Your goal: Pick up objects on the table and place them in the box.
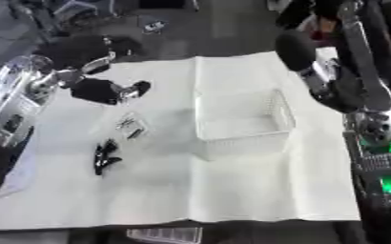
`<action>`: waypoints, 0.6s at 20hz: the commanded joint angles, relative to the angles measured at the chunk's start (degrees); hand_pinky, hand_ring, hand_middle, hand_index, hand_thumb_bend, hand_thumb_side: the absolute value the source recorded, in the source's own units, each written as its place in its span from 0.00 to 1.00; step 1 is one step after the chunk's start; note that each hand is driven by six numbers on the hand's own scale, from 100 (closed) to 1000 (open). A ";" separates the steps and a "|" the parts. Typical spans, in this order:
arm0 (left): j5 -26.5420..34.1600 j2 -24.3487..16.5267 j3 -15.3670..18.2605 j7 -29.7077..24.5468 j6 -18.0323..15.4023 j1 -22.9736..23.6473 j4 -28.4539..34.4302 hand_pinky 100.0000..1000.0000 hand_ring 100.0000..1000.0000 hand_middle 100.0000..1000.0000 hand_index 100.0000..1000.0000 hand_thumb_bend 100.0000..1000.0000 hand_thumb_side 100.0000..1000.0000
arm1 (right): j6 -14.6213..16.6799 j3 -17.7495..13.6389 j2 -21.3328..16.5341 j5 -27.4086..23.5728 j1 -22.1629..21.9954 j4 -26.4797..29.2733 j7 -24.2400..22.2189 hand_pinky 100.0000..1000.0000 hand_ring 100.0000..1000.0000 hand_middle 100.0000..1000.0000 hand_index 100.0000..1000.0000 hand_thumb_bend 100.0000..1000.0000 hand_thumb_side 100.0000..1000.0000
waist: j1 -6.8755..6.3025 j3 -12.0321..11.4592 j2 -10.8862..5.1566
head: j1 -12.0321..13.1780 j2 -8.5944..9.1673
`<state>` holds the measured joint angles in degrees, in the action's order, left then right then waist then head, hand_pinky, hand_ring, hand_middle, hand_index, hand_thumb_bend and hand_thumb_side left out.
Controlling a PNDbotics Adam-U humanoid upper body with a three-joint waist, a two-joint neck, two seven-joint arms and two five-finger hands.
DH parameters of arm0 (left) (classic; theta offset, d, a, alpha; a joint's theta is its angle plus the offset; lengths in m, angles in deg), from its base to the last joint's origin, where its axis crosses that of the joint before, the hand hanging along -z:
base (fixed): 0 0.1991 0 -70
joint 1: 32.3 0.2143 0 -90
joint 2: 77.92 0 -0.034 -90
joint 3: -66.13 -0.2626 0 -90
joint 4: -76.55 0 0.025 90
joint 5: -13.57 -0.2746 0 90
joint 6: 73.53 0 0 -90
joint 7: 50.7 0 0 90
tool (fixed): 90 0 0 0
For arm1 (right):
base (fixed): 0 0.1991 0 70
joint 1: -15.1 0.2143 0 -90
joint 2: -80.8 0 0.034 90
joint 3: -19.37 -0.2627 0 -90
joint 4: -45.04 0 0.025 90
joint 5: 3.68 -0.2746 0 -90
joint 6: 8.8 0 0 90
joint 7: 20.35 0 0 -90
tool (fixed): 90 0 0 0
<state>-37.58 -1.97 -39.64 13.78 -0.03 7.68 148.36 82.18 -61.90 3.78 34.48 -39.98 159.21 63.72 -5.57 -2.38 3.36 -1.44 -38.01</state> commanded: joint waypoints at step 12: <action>-26.51 6.91 3.73 -12.91 -3.31 -10.93 -25.20 0.89 0.95 0.96 1.00 0.61 1.00 | 0.31 0.46 0.68 -0.44 0.73 0.42 -2.54 0.40 0.45 0.58 0.74 0.71 1.00 | 0.39 0.47 -0.75 | -0.44 2.94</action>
<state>-62.13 5.41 -37.05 1.27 -3.28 -1.59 124.08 82.43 -61.54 4.26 34.20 -40.06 159.20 61.46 -5.33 -1.86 3.36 -1.51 -35.94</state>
